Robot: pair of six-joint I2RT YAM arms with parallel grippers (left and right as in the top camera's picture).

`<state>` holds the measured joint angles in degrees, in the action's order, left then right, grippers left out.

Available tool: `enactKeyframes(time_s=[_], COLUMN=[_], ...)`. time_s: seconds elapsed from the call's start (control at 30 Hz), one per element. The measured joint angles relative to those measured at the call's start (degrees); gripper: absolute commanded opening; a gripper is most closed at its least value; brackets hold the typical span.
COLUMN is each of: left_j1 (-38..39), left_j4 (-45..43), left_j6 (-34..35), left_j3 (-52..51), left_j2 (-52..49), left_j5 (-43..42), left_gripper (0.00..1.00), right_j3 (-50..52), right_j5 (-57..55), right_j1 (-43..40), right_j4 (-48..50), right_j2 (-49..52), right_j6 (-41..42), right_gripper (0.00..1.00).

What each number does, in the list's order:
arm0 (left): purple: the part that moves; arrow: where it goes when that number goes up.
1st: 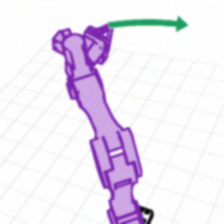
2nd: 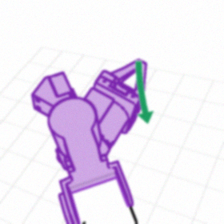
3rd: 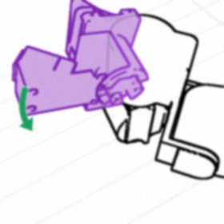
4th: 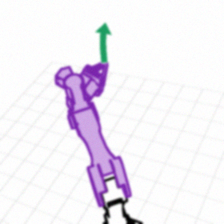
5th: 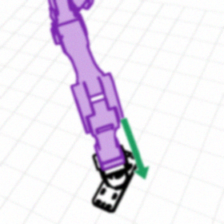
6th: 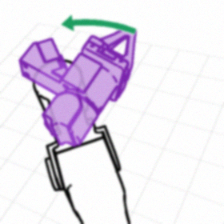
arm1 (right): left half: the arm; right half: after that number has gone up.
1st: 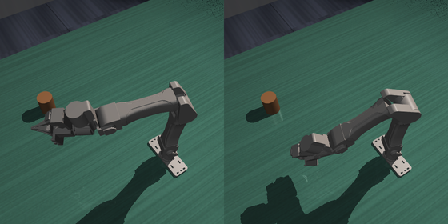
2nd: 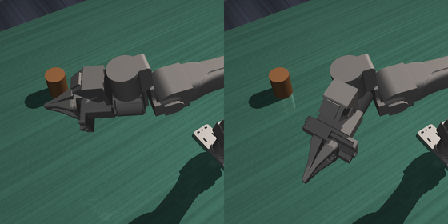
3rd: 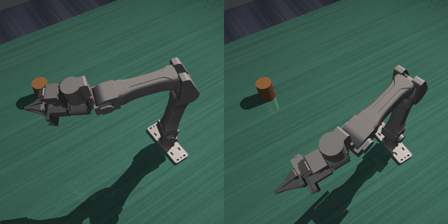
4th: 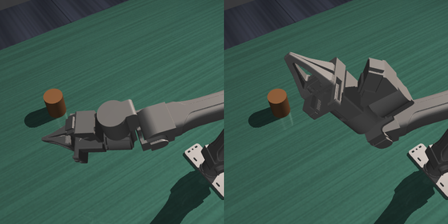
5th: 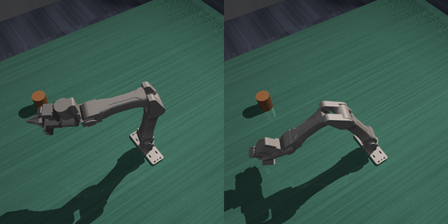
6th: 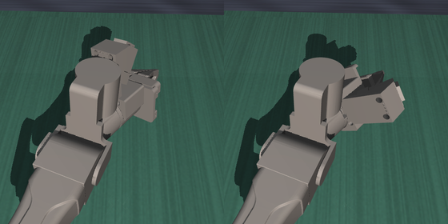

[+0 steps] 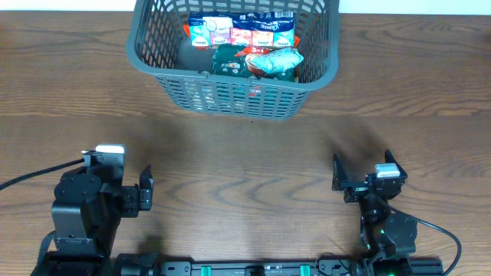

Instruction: Pack container

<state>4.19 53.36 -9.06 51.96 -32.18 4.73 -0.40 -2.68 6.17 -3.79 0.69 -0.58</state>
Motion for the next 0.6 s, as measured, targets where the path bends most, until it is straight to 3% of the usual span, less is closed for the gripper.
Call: enactKeyframes(time_s=[0.6], left_j1=[0.00], left_j4=[0.00], left_j6=[0.00], left_j3=[0.00], left_j2=[0.00], left_j5=[0.00], left_gripper=[0.99], right_j3=[0.00], right_j5=[-0.35], right_j1=[0.00], right_j4=[0.02], right_j2=[0.00], right_j6=[1.49], right_gripper=[0.99])
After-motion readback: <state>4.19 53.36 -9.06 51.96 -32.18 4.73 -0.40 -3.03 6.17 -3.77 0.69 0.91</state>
